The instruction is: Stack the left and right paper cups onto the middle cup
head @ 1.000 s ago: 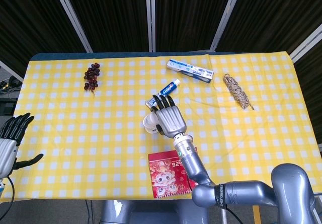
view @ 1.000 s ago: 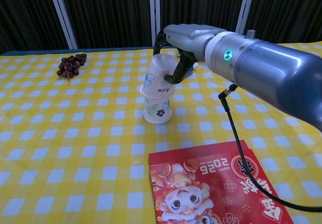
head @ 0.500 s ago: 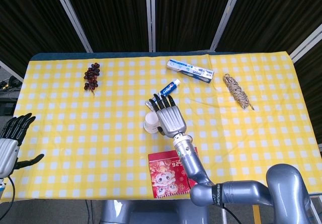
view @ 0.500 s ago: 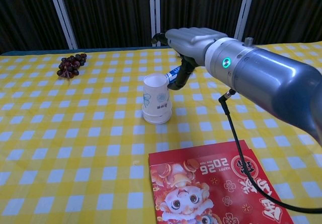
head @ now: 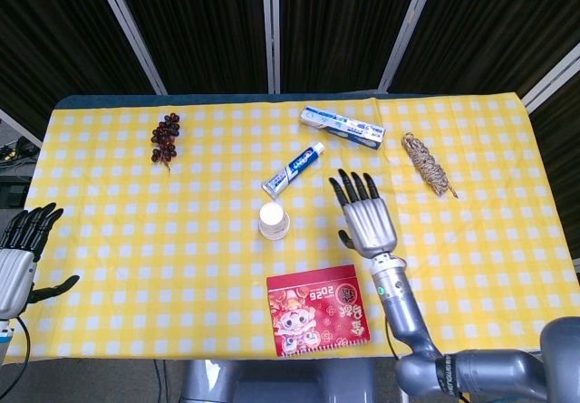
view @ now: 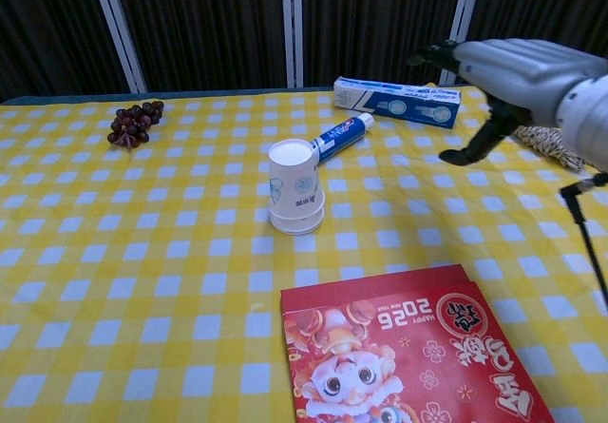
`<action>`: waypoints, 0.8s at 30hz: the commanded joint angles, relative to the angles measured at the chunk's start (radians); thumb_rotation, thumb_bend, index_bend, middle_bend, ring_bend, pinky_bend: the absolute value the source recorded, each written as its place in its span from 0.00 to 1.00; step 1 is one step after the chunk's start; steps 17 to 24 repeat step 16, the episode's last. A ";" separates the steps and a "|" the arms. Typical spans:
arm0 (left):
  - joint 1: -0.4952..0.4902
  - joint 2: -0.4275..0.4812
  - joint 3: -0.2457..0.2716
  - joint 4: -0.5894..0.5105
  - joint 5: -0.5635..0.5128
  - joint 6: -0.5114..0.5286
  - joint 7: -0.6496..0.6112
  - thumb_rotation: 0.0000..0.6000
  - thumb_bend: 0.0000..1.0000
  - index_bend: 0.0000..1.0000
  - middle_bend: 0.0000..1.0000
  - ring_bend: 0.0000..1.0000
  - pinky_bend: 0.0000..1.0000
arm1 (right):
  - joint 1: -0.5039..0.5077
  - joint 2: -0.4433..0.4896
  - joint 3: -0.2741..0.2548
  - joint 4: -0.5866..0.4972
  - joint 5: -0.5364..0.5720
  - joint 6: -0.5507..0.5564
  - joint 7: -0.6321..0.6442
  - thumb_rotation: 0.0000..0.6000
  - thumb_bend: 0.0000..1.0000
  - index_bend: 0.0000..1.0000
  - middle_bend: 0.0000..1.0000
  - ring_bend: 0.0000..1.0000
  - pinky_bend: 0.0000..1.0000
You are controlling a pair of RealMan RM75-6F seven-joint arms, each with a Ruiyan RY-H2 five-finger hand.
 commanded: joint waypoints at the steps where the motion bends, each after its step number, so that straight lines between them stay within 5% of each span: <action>1: 0.002 -0.012 0.000 0.005 0.006 0.006 0.018 1.00 0.05 0.00 0.00 0.00 0.00 | -0.144 0.111 -0.115 -0.029 -0.098 0.095 0.147 1.00 0.15 0.04 0.00 0.00 0.00; 10: 0.015 -0.092 0.018 0.061 0.011 0.002 0.085 1.00 0.04 0.00 0.00 0.00 0.00 | -0.395 0.273 -0.279 0.103 -0.280 0.205 0.443 1.00 0.15 0.03 0.00 0.00 0.00; 24: 0.028 -0.121 0.029 0.094 0.009 0.003 0.099 1.00 0.04 0.00 0.00 0.00 0.00 | -0.473 0.288 -0.289 0.173 -0.353 0.227 0.526 1.00 0.15 0.01 0.00 0.00 0.00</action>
